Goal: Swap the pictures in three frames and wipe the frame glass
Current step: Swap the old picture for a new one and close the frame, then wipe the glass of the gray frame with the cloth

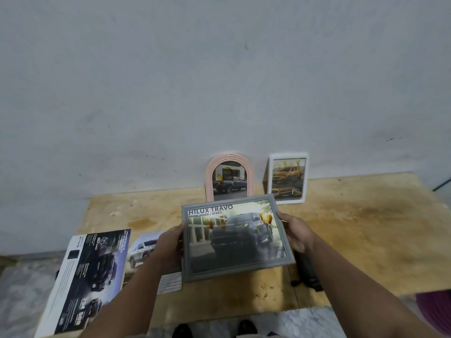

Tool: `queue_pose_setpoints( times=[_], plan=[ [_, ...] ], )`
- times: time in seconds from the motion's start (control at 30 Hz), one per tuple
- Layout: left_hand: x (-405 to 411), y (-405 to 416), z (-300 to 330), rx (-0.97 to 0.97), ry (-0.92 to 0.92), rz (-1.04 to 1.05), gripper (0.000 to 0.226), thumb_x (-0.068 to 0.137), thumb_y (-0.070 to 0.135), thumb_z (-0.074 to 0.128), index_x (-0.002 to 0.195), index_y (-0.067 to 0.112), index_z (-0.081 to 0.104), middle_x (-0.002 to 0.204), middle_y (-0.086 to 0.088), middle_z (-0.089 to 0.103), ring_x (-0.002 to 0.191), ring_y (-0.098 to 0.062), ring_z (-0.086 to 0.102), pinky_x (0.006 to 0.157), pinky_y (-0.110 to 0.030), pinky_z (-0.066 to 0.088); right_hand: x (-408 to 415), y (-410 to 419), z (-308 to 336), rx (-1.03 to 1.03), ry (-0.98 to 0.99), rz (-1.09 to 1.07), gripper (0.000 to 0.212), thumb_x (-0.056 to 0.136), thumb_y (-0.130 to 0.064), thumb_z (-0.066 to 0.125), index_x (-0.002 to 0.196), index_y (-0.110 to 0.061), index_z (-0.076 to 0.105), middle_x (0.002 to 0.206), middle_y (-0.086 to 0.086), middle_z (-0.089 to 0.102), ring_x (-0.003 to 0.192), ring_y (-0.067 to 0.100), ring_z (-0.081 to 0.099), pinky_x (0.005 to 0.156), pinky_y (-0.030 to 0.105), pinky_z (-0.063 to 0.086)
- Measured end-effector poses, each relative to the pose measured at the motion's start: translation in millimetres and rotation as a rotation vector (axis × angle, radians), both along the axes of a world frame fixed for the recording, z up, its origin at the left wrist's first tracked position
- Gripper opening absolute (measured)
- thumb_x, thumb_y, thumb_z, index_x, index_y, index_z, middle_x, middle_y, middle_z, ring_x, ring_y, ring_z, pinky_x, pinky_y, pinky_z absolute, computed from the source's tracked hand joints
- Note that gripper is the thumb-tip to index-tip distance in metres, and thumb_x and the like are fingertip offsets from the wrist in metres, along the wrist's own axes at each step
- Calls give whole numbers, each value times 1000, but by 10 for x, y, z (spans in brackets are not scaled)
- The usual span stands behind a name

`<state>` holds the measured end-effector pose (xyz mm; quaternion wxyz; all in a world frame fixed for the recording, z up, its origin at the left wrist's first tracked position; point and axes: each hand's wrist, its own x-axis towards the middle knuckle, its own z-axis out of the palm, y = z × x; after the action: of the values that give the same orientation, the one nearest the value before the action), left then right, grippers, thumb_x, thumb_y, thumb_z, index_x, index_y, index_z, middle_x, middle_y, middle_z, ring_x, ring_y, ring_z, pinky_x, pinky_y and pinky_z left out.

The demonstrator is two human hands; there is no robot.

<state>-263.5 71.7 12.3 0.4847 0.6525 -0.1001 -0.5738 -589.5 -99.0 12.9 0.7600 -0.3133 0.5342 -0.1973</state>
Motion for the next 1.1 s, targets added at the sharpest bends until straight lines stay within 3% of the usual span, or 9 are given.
queue_pose_setpoints(
  times=[0.2,0.3,0.43,0.57,0.7,0.8,0.93,1.03,1.1],
  plan=[
    [-188,366,-476,122,29,73,37,107,21,44,107,0,74,109,-30,73,90,-39,70,79,-46,58,112,258,-203,-28,159,-83,34,103,-28,57,115,1,70,104,25,75,96,43,73,86,57,60],
    [-194,439,-631,185,21,97,33,109,22,43,113,2,69,103,-27,72,89,-38,68,72,-43,55,92,329,-253,-64,305,-36,28,101,-25,59,104,-2,75,86,16,78,79,34,74,68,41,60],
    [-225,384,-748,172,48,62,30,110,23,43,124,4,62,116,-28,69,100,-42,67,75,-45,57,-61,336,-316,-80,362,-12,24,100,-18,56,101,0,74,89,21,74,73,29,68,63,36,55],
    [-333,246,-800,178,-10,60,24,110,15,43,113,3,63,110,-28,69,95,-41,68,80,-49,58,-396,248,-497,-176,535,-69,19,100,-10,59,113,-9,72,108,14,72,83,24,66,68,33,53],
    [-295,172,-1002,284,-127,16,22,107,17,48,117,5,65,117,-26,69,102,-42,68,91,-56,58,-878,226,-737,-336,924,165,35,99,-24,57,132,-15,62,123,13,68,84,25,62,66,35,52],
    [-310,190,-948,320,-271,-43,23,103,20,57,117,7,70,120,-21,67,103,-38,66,90,-49,57,-1079,306,-865,-247,1129,317,56,94,-37,61,143,-14,46,134,19,53,112,38,59,85,41,54],
    [-358,285,-814,310,-435,-241,23,103,17,60,118,1,69,114,-27,67,100,-42,66,84,-47,53,-1143,443,-986,-157,1128,368,67,89,-44,70,140,-12,41,133,21,48,117,41,55,93,44,51],
    [-350,348,-780,312,-442,-288,18,101,15,61,113,4,70,111,-26,70,79,-28,63,65,-34,46,-1135,485,-1015,-179,1074,285,68,87,-35,76,138,-8,40,117,16,58,103,36,60,78,40,51],
    [-368,382,-810,321,-463,-279,23,101,18,61,117,1,68,114,-28,68,78,-21,60,64,-30,43,-1141,470,-1007,-169,1004,224,62,82,-23,81,130,-2,47,99,11,62,87,29,62,67,38,52]
  ],
)
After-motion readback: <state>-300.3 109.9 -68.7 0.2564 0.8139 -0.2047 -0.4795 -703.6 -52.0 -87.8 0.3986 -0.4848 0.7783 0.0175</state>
